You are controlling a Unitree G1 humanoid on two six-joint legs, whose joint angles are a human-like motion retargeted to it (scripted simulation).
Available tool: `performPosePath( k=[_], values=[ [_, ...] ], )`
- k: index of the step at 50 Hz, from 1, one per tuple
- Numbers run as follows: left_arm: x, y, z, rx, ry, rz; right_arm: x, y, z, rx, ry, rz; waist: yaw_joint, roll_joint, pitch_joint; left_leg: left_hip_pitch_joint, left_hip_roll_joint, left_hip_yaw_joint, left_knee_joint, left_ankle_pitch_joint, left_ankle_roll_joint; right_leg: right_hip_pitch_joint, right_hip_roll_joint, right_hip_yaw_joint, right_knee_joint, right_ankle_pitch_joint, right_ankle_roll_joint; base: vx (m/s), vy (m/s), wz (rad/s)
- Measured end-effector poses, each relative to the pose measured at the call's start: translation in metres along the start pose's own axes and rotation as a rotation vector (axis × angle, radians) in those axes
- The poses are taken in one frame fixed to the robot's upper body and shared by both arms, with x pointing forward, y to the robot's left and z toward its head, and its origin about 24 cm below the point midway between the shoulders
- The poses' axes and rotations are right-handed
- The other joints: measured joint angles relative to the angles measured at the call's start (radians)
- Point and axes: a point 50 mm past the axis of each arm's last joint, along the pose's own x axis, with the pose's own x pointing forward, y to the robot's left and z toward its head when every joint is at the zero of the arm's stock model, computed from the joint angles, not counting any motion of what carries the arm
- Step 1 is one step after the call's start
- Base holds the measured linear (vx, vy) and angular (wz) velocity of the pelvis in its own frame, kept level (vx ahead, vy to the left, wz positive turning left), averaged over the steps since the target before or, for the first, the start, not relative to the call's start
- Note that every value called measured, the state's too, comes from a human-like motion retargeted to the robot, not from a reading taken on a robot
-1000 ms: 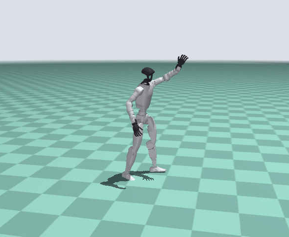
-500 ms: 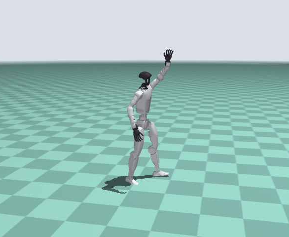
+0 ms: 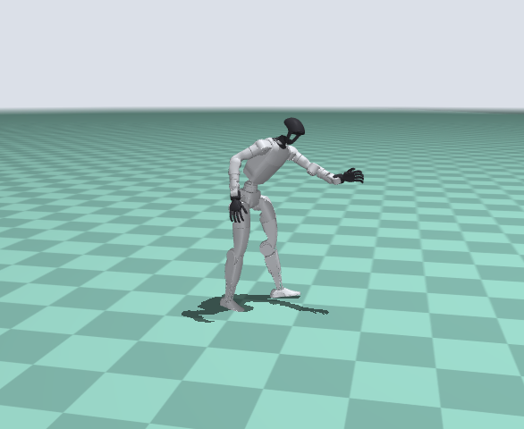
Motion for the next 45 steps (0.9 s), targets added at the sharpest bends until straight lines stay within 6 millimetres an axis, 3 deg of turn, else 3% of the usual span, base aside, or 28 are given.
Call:
performPosePath(
  k=[5,8,13,18,20,23,25,28,30,33,37,43,45],
  values=[
    [-0.026,0.005,-0.044,-0.011,0.124,0.050,-0.009,-0.005,0.045,0.065,-0.224,-0.010,-0.038,-0.110,0.080,-0.137,0.013,0.025,0.000,0.023,0.020,-0.158,0.008,0.047,-0.011,0.037,-0.035,-0.12,0.14,-0.54],
    [-0.040,0.007,-0.060,-0.050,0.172,0.067,-0.021,-0.013,0.055,0.076,-0.286,-0.032,-0.067,-0.157,0.080,-0.262,0.017,0.035,0.000,0.044,0.030,-0.281,0.011,0.073,-0.041,0.075,-0.058,-0.10,0.16,-0.51],
    [-0.053,0.003,-0.070,-0.139,0.221,0.113,-0.036,-0.039,0.055,-0.045,-0.298,-0.099,-0.113,-0.173,0.080,-0.493,0.015,0.041,0.002,0.088,0.034,-0.494,0.008,0.100,-0.088,0.139,-0.086,-0.07,0.16,-0.37],
    [-0.045,0.000,-0.060,-0.199,0.230,0.152,-0.040,-0.052,0.051,-0.077,-0.259,-0.130,-0.173,-0.169,0.080,-0.757,0.018,0.041,0.065,0.123,0.017,-0.726,-0.008,0.109,-0.085,0.175,-0.105,-0.04,0.13,-0.22],
    [-0.036,-0.002,-0.048,-0.200,0.160,0.115,-0.043,-0.044,0.054,0.072,-0.314,-0.119,-0.185,-0.174,0.080,-1.009,0.144,0.048,0.451,-0.025,0.012,-0.885,-0.008,0.109,0.050,0.115,-0.106,-0.07,0.13,-0.71],
    [-0.024,0.001,-0.034,-0.223,0.123,0.138,-0.044,-0.044,0.052,0.135,-0.309,-0.139,-0.198,-0.181,0.080,-1.169,0.197,0.048,0.574,-0.036,-0.005,-1.038,-0.003,0.126,0.143,0.087,-0.125,-0.03,0.10,-0.87],
    [-0.014,0.008,-0.026,-0.212,0.094,0.144,-0.042,-0.033,0.053,0.264,-0.313,-0.144,-0.220,-0.226,0.080,-1.223,0.217,0.067,0.621,-0.042,-0.006,-1.118,-0.006,0.153,0.205,0.066,-0.145,0.00,0.08,-0.45],
    [-0.010,0.012,-0.021,-0.233,0.088,0.177,-0.045,-0.035,0.053,0.273,-0.319,-0.154,-0.270,-0.268,0.080,-1.223,0.182,0.140,0.615,-0.025,0.004,-1.230,-0.049,0.223,0.342,0.025,-0.152,-0.07,0.09,0.74],
    [0.000,0.027,-0.018,-0.221,0.087,0.211,-0.043,-0.027,0.062,0.337,-0.342,-0.132,-0.323,-0.301,0.080,-1.223,0.160,0.173,0.598,-0.021,0.024,-1.274,-0.068,0.257,0.374,0.018,-0.166,-0.03,0.08,0.87],
    [-0.001,0.020,-0.015,-0.264,0.084,0.211,-0.047,-0.035,0.061,0.276,-0.350,-0.134,-0.321,-0.279,0.080,-1.223,0.137,0.193,0.595,-0.024,0.026,-1.316,-0.086,0.285,0.431,-0.003,-0.163,0.02,0.05,0.57],
    [0.005,0.026,-0.009,-0.270,0.067,0.227,-0.049,-0.036,0.067,0.276,-0.374,-0.127,-0.308,-0.247,0.080,-1.223,0.128,0.184,0.568,-0.018,0.038,-1.300,-0.084,0.275,0.387,0.026,-0.156,0.02,0.00,-0.13],
    [0.015,0.040,0.004,-0.198,-0.011,0.227,-0.049,-0.041,0.067,0.256,-0.395,-0.175,-0.243,-0.145,0.080,-1.223,0.155,0.099,0.550,-0.010,0.044,-1.178,-0.044,0.181,0.235,0.102,-0.133,0.05,-0.05,-0.51],
    [0.015,0.043,0.001,-0.149,-0.028,0.197,-0.049,-0.038,0.062,0.257,-0.377,-0.183,-0.216,-0.146,0.080,-1.158,0.169,0.090,0.548,-0.032,0.038,-1.081,-0.028,0.167,0.170,0.119,-0.131,0.17,-0.09,-0.15]
  ],
)
